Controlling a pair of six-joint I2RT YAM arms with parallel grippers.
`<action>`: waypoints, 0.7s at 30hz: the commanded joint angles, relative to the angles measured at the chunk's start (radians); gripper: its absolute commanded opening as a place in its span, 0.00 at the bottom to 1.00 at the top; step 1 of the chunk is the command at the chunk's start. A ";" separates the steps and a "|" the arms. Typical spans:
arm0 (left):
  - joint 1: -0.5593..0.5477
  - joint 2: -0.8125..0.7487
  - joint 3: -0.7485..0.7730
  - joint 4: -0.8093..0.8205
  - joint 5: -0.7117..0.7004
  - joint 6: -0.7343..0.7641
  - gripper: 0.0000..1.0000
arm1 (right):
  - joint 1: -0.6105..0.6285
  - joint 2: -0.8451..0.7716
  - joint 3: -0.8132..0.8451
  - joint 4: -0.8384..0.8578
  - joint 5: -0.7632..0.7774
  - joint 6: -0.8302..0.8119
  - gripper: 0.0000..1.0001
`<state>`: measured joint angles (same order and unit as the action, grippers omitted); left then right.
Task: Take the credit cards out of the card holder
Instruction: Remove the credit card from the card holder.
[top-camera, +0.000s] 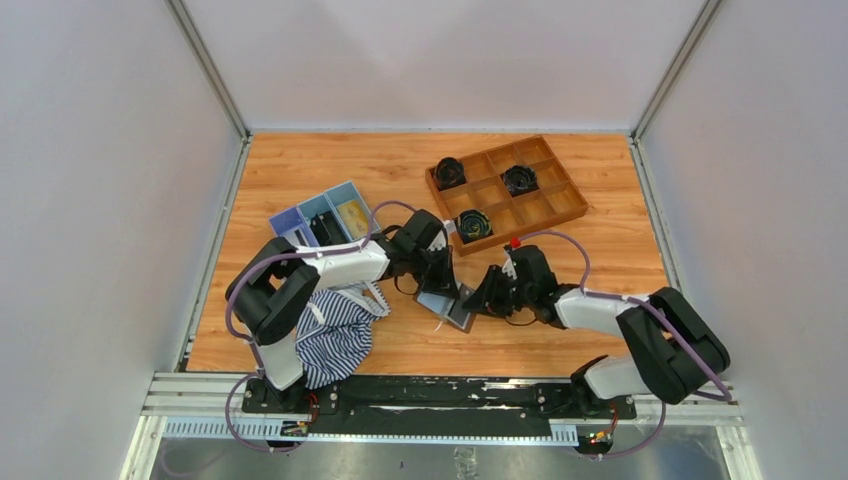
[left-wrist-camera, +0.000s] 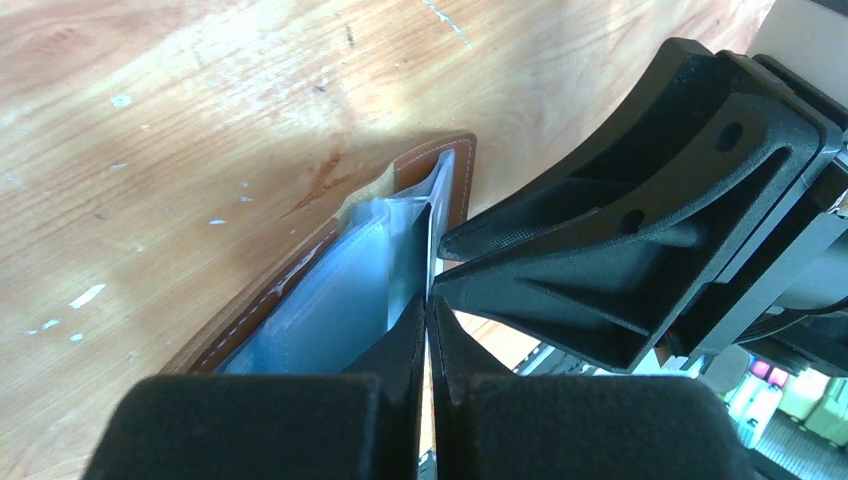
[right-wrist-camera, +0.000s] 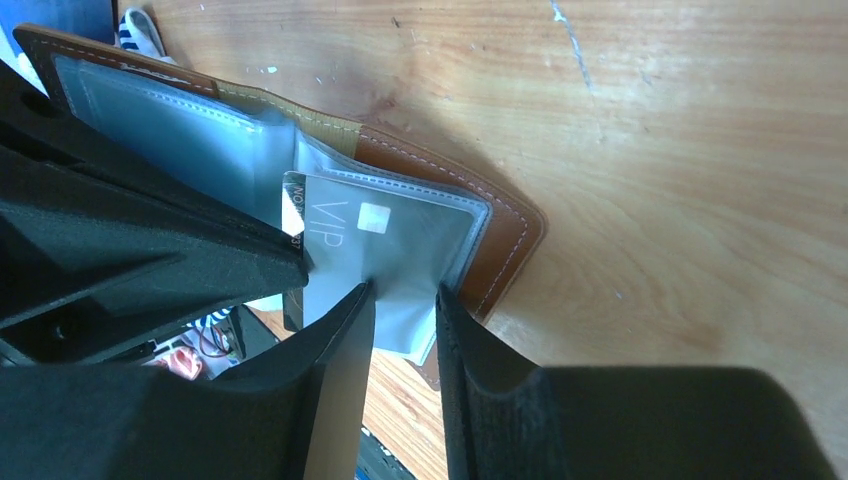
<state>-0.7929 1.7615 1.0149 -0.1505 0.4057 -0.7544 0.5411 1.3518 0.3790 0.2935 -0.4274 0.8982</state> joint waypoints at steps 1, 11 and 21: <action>0.017 -0.037 -0.001 -0.004 0.043 0.018 0.00 | 0.020 0.088 -0.015 -0.083 0.041 -0.020 0.33; 0.054 -0.072 -0.025 -0.072 0.012 0.067 0.00 | 0.019 0.124 -0.018 -0.097 0.060 -0.025 0.32; 0.103 -0.118 -0.022 -0.155 -0.016 0.118 0.00 | 0.019 0.112 -0.014 -0.125 0.075 -0.032 0.32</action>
<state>-0.7170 1.7035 0.9997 -0.2527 0.4004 -0.6773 0.5411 1.4246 0.4007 0.3481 -0.4652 0.9134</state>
